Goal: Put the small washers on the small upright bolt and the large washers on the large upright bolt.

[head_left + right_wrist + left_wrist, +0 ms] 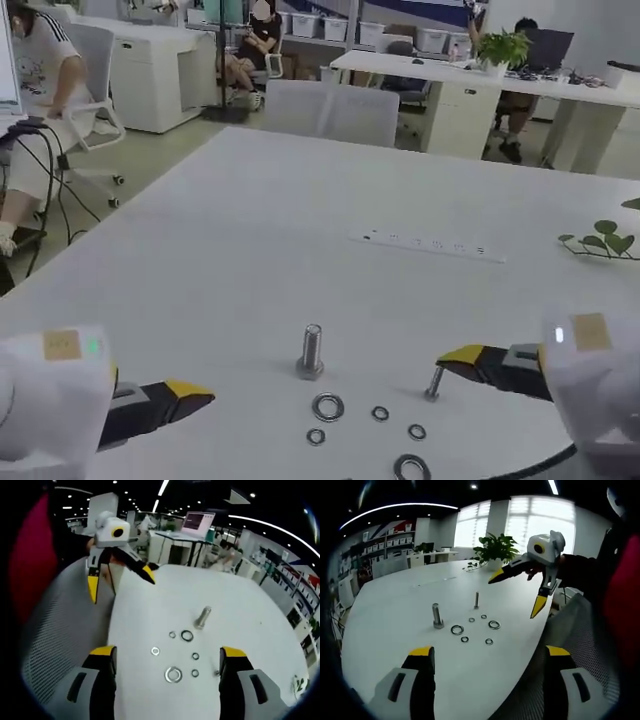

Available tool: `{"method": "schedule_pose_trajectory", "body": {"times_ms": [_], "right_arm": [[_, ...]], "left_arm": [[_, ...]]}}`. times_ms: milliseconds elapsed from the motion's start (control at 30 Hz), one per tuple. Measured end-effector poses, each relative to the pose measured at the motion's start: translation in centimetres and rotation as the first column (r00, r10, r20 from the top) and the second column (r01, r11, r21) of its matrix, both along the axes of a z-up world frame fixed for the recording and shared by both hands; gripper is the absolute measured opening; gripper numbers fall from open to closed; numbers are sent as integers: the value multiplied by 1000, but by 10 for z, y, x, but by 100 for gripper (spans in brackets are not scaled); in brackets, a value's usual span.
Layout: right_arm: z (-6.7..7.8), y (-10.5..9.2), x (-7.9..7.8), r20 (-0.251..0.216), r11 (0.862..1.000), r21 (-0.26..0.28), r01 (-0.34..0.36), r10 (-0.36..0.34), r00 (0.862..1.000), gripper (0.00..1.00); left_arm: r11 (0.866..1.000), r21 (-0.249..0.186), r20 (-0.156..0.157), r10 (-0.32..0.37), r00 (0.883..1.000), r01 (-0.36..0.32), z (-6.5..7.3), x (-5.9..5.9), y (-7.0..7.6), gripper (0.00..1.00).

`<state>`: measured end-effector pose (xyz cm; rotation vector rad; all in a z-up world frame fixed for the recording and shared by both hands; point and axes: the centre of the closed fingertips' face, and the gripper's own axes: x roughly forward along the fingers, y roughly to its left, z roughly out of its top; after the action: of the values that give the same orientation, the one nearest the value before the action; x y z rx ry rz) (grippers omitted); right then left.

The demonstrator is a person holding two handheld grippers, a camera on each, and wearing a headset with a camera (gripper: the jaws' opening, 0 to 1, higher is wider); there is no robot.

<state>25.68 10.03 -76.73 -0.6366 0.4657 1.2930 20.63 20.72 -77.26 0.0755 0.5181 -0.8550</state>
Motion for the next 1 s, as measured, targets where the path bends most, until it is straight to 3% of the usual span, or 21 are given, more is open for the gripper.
{"method": "schedule_pose_trajectory", "body": {"times_ms": [300, 700, 1000], "right_arm": [[1, 16, 17, 14, 998, -28, -55, 56, 998, 85], [-9, 25, 35, 7, 993, -76, -87, 87, 996, 84], [-23, 32, 44, -18, 986, -124, -111, 110, 994, 82]], "left_arm": [[1000, 0, 34, -5, 999, 5, 10, 9, -5, 89], [998, 21, 43, 51, 998, -52, 10, 17, 0, 81], [995, -16, 55, 97, 994, -96, 13, 23, 8, 75]]}}
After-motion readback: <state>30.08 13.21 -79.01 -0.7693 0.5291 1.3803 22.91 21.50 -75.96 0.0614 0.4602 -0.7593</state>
